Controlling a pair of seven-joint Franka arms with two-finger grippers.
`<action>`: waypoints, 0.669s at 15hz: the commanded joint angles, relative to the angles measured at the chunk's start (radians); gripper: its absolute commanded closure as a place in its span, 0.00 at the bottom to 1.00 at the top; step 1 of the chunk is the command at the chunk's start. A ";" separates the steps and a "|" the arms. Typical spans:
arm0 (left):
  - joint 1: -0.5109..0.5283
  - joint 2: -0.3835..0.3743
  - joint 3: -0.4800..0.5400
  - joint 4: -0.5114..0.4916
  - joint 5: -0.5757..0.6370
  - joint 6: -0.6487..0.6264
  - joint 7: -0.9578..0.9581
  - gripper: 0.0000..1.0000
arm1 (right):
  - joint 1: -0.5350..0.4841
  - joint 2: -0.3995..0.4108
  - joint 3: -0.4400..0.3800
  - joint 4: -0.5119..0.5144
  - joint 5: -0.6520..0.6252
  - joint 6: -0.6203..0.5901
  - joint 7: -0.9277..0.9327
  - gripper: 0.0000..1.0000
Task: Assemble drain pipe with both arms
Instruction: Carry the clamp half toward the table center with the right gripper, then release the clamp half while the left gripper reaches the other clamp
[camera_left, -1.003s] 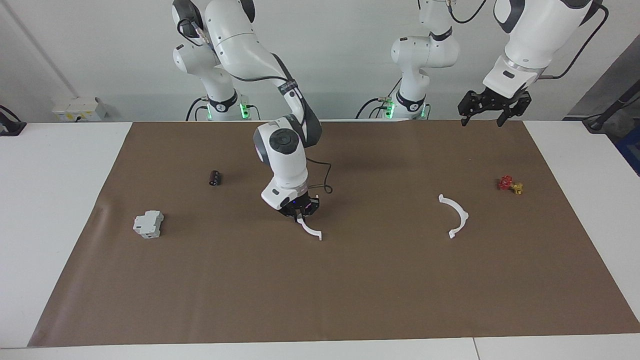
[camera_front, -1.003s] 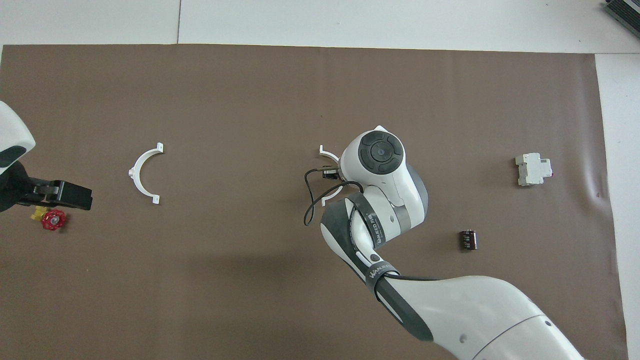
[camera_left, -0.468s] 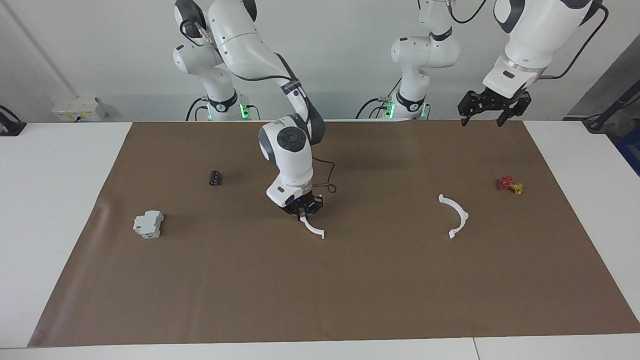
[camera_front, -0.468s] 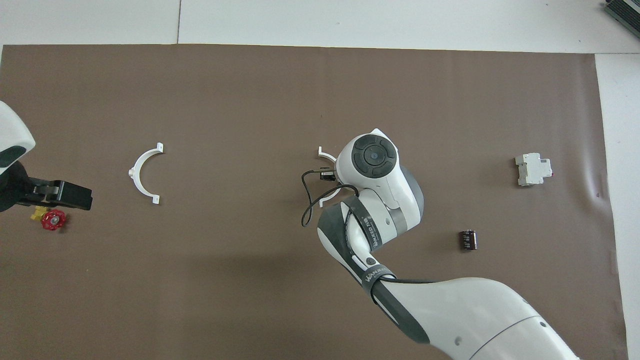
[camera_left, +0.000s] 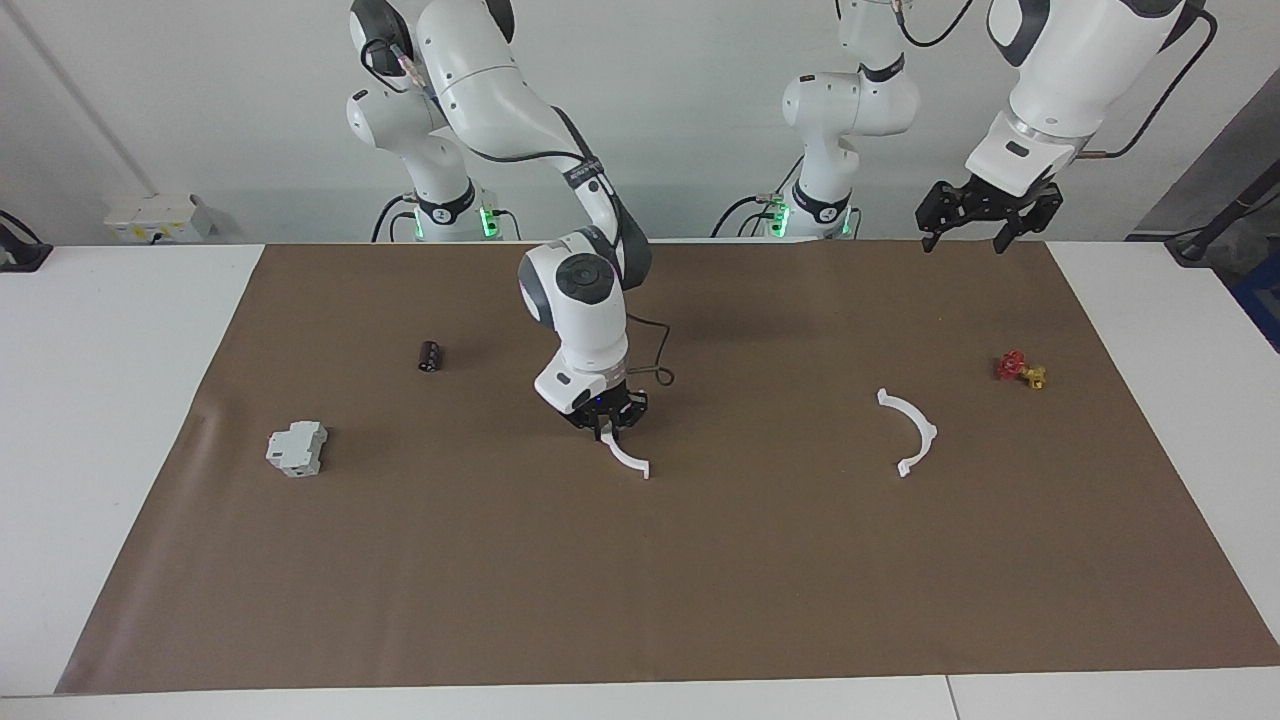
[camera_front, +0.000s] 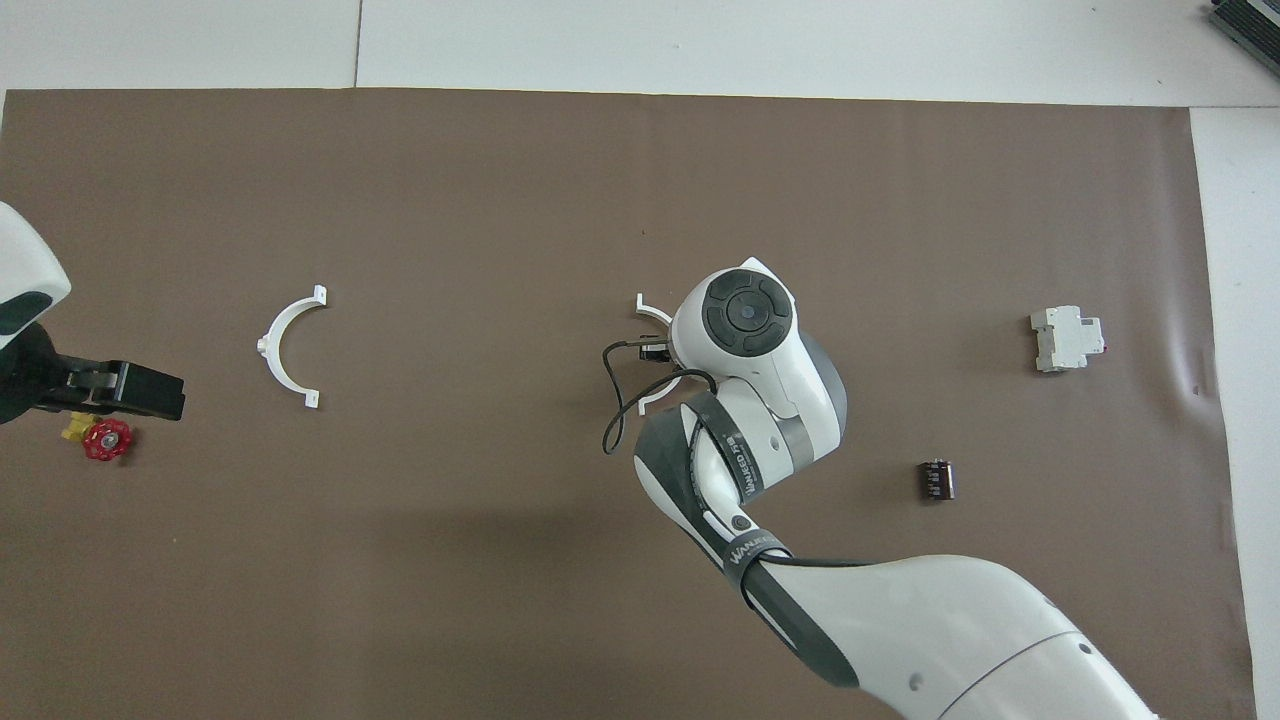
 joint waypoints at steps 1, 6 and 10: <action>-0.001 -0.014 0.007 -0.019 -0.015 0.015 0.001 0.00 | -0.003 -0.068 -0.010 0.004 -0.020 -0.042 0.033 0.00; 0.005 -0.083 0.010 -0.192 -0.013 0.234 -0.057 0.00 | -0.156 -0.210 -0.012 0.006 -0.045 -0.114 -0.037 0.00; 0.053 -0.076 0.010 -0.303 -0.013 0.416 -0.070 0.00 | -0.304 -0.304 -0.013 0.018 -0.046 -0.262 -0.232 0.00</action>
